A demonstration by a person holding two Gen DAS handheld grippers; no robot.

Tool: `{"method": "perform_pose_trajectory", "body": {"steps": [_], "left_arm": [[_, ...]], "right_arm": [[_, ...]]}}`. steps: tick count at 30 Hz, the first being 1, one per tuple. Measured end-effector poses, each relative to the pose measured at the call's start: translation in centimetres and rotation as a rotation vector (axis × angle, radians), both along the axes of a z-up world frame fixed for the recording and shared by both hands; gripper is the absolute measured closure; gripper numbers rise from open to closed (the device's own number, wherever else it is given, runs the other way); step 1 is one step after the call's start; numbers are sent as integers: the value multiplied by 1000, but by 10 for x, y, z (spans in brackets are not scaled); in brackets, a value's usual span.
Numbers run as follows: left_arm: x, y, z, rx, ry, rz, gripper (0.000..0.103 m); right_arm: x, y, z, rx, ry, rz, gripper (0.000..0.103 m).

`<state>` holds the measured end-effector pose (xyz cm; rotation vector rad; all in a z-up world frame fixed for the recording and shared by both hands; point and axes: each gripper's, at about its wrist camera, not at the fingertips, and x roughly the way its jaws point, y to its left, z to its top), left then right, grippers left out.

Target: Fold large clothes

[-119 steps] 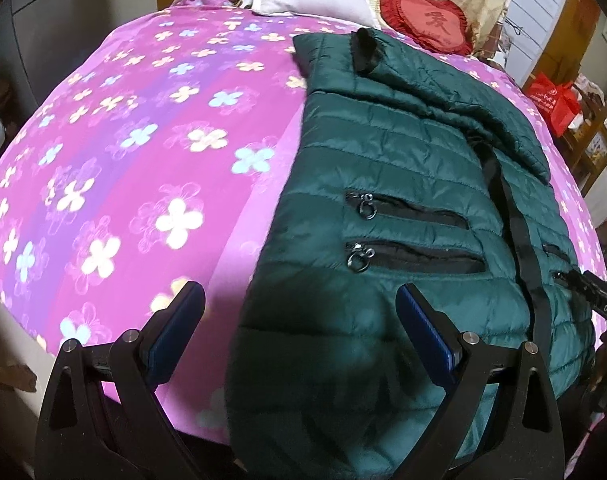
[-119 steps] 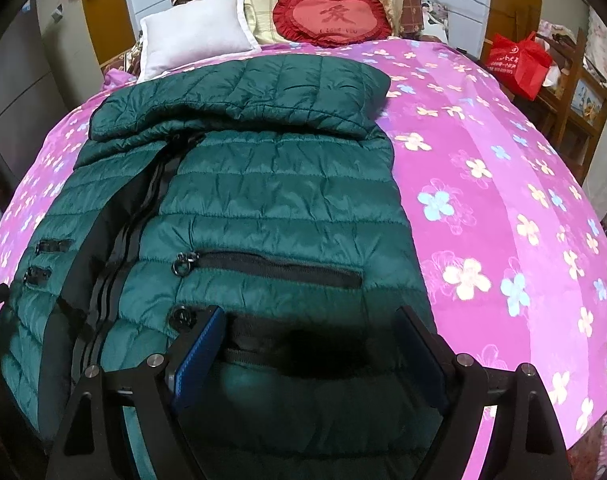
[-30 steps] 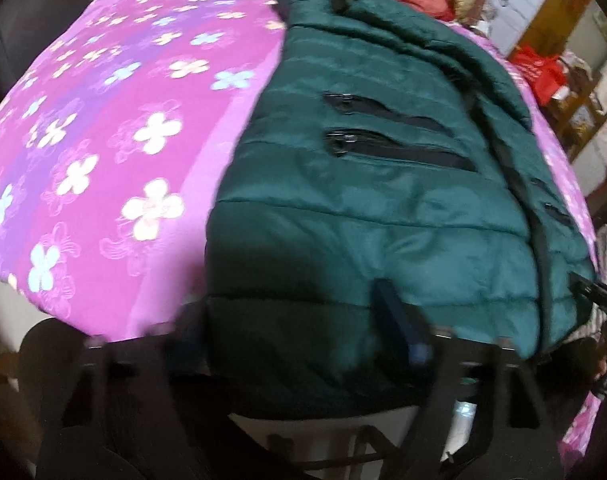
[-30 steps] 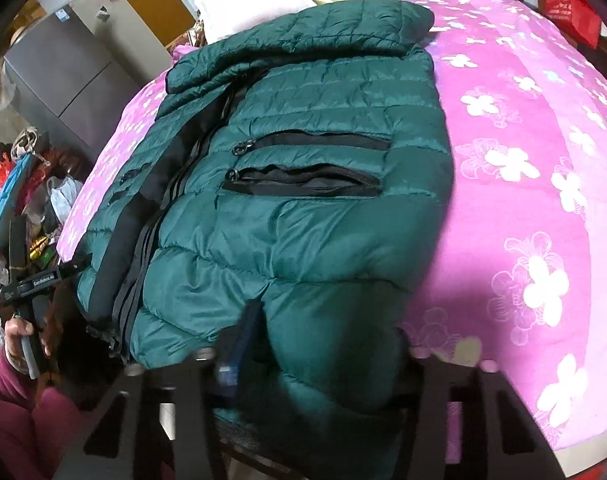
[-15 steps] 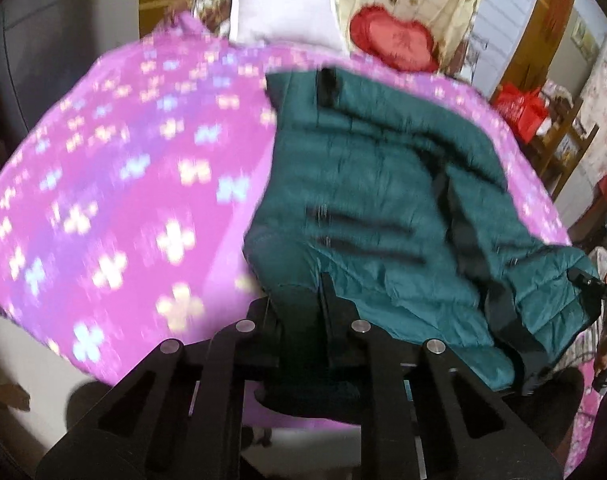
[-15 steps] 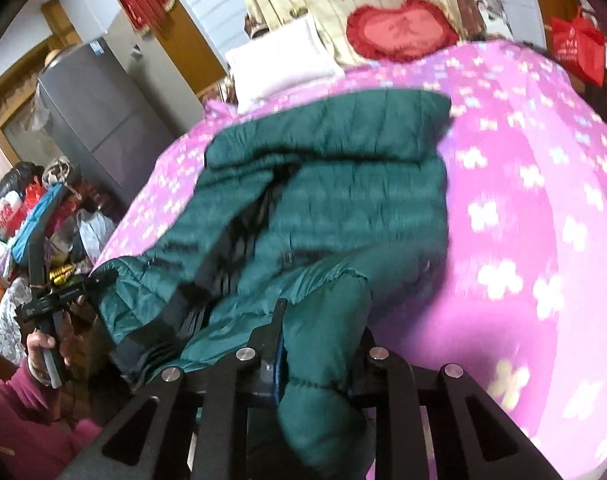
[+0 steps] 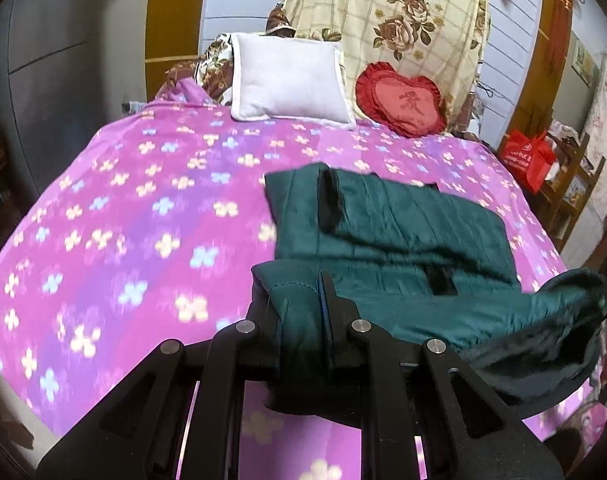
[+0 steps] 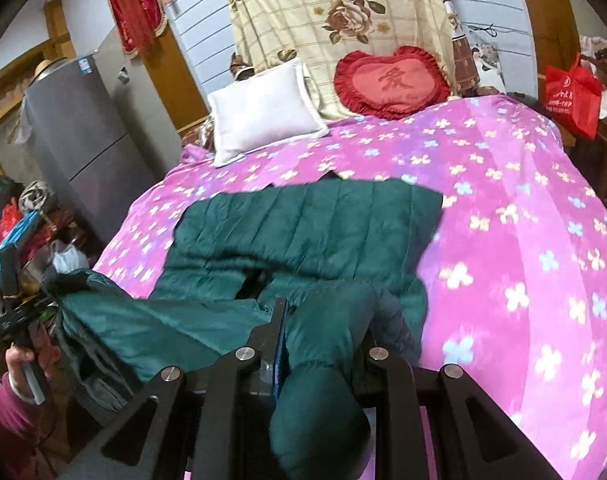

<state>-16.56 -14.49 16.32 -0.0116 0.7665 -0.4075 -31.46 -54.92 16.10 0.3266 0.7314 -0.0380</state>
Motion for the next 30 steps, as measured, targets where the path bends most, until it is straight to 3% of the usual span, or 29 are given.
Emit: {"method": "perform_pose_trajectory", "body": {"steps": [10,30], "left_arm": [[53,-32,1,46,-30,55,89],[100,-56,-1,88,-31,81,89]], "right_arm": [[60,-28,-4,-28,30,-73,83],[107,-48,-10,-49,55,-126,83]]}}
